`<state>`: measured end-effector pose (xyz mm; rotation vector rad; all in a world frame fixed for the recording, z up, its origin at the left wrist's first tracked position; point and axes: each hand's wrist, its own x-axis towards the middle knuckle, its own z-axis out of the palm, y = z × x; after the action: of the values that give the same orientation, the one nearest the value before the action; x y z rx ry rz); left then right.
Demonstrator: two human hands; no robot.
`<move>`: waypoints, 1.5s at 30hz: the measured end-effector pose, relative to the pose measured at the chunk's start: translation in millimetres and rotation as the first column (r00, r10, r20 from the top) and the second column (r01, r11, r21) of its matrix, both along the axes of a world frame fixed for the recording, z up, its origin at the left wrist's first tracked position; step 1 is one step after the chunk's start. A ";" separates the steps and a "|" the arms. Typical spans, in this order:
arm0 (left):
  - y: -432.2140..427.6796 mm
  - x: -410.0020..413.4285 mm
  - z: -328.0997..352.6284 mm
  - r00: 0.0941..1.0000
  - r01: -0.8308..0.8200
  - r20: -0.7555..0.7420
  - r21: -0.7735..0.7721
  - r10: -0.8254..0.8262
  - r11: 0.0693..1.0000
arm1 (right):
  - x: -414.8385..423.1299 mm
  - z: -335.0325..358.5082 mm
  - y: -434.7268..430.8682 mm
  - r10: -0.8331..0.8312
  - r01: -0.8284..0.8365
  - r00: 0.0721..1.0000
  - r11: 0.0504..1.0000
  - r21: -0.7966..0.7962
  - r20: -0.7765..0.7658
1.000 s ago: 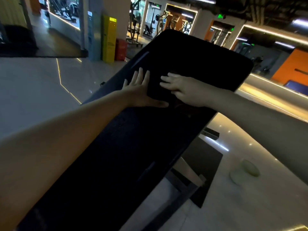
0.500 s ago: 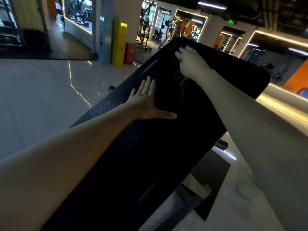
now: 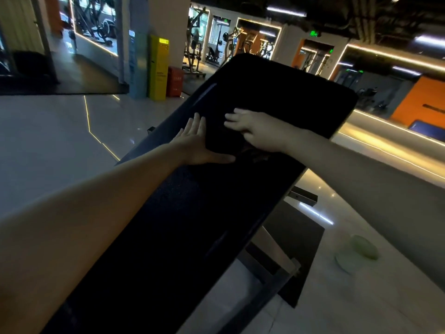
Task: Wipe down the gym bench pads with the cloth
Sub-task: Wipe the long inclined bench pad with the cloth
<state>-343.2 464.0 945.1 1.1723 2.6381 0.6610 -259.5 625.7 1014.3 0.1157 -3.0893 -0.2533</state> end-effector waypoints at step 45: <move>-5.5 -9.8 -9.8 0.997 0.071 -0.007 0.017 -0.070 0.997 | -21.6 -29.5 -28.8 -0.145 0.147 0.974 0.989 -0.001 -0.176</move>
<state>-353.0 458.5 935.3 1.2678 2.5877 0.6697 -281.1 596.9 984.7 -0.1278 -2.9233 -0.2716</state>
